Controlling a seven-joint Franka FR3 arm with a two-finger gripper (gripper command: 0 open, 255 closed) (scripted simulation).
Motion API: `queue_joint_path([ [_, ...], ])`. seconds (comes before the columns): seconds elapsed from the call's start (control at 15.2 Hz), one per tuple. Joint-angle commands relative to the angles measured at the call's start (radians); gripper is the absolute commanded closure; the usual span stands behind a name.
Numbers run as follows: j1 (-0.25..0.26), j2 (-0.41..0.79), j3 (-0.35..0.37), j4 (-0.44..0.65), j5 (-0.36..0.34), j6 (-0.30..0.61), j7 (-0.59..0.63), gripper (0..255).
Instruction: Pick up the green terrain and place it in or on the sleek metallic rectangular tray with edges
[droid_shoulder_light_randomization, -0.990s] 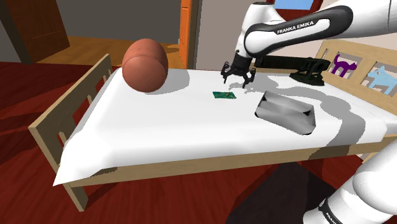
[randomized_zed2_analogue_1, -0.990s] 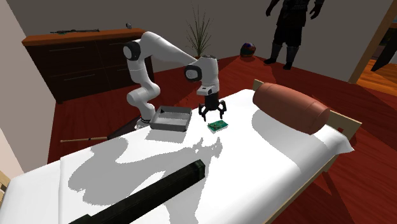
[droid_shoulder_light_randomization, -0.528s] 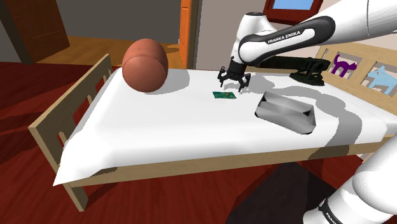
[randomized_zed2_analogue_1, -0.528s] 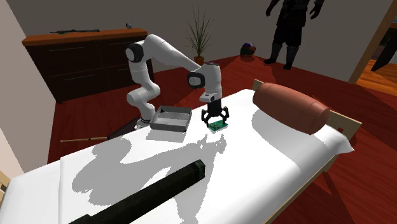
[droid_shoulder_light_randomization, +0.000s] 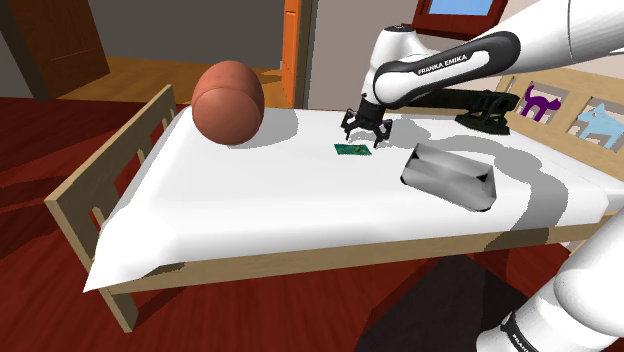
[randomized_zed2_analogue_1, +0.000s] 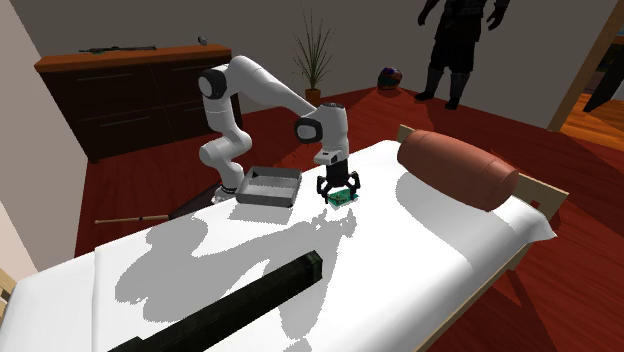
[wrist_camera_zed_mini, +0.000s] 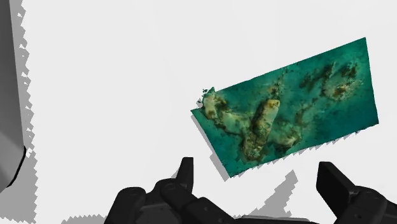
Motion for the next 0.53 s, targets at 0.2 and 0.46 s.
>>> queue_joint_path([
  [0.2,0.0,0.0,0.0,0.0,0.0,0.0,0.0,255],
  [0.46,0.0,0.0,0.0,-0.001,0.0,0.0,0.0,255],
])
